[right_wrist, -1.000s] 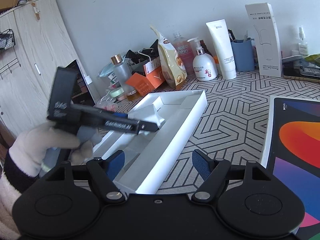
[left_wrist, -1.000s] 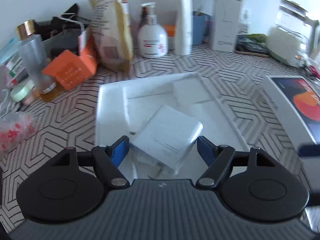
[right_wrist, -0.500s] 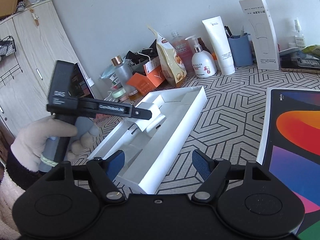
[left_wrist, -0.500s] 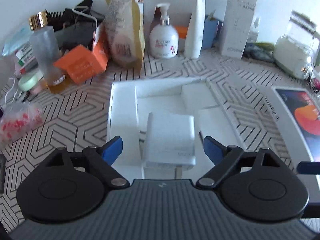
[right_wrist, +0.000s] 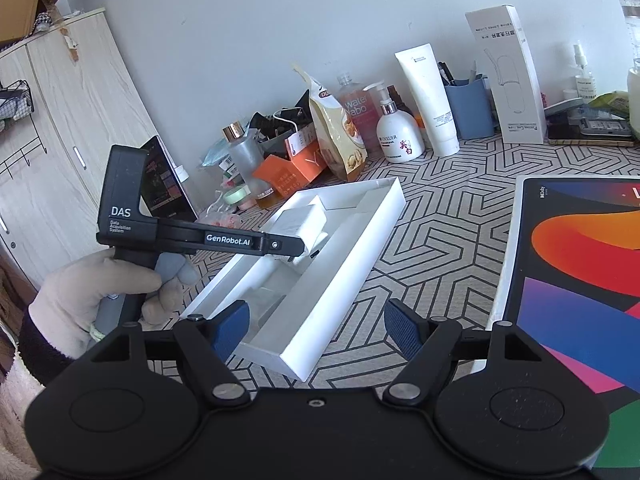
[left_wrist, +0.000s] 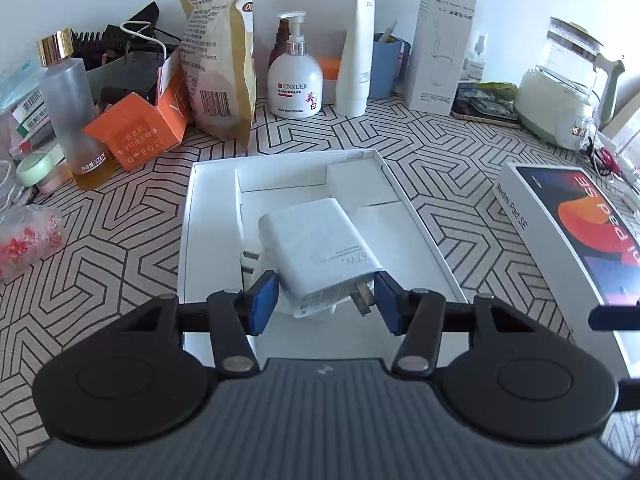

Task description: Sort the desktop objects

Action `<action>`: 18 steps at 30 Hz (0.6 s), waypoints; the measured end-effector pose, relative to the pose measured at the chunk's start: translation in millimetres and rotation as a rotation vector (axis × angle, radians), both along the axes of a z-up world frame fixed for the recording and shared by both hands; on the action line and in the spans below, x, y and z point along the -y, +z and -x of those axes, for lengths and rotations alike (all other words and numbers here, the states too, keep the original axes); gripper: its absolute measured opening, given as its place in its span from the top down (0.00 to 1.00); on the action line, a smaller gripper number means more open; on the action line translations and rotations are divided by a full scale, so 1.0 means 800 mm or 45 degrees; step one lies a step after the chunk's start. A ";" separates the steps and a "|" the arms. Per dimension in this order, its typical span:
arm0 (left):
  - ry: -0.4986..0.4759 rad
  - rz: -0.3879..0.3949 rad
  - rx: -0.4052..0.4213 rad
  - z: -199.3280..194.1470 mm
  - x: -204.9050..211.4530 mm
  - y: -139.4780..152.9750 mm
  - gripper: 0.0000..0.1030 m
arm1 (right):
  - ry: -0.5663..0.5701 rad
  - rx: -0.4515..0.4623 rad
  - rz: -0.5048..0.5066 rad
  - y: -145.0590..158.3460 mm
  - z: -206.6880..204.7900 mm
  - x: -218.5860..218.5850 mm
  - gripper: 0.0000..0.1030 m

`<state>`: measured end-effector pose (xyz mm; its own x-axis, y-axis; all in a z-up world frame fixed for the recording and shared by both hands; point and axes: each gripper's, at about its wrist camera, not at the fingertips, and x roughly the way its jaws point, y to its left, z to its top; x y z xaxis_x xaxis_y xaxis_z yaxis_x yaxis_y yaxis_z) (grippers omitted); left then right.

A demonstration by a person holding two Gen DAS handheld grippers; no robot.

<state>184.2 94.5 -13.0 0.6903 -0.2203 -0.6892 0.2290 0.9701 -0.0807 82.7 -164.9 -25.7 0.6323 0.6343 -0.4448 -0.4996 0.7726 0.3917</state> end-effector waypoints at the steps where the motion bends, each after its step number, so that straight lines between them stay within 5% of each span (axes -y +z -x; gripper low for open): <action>1: 0.014 -0.007 0.004 -0.006 0.001 0.000 0.49 | -0.002 -0.002 -0.003 -0.001 -0.001 0.000 0.23; 6: 0.077 -0.033 -0.008 -0.032 0.003 -0.002 0.49 | -0.013 -0.014 0.001 -0.005 -0.004 -0.002 0.23; 18: 0.104 -0.036 0.005 -0.007 -0.007 -0.002 0.46 | -0.025 -0.026 0.016 -0.011 -0.012 -0.010 0.23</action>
<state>189.7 100.2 -14.6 0.7077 -0.1441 -0.6917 0.1496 0.9873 -0.0526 92.1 -157.0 -34.6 0.6356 0.6158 -0.4656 -0.4760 0.7874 0.3917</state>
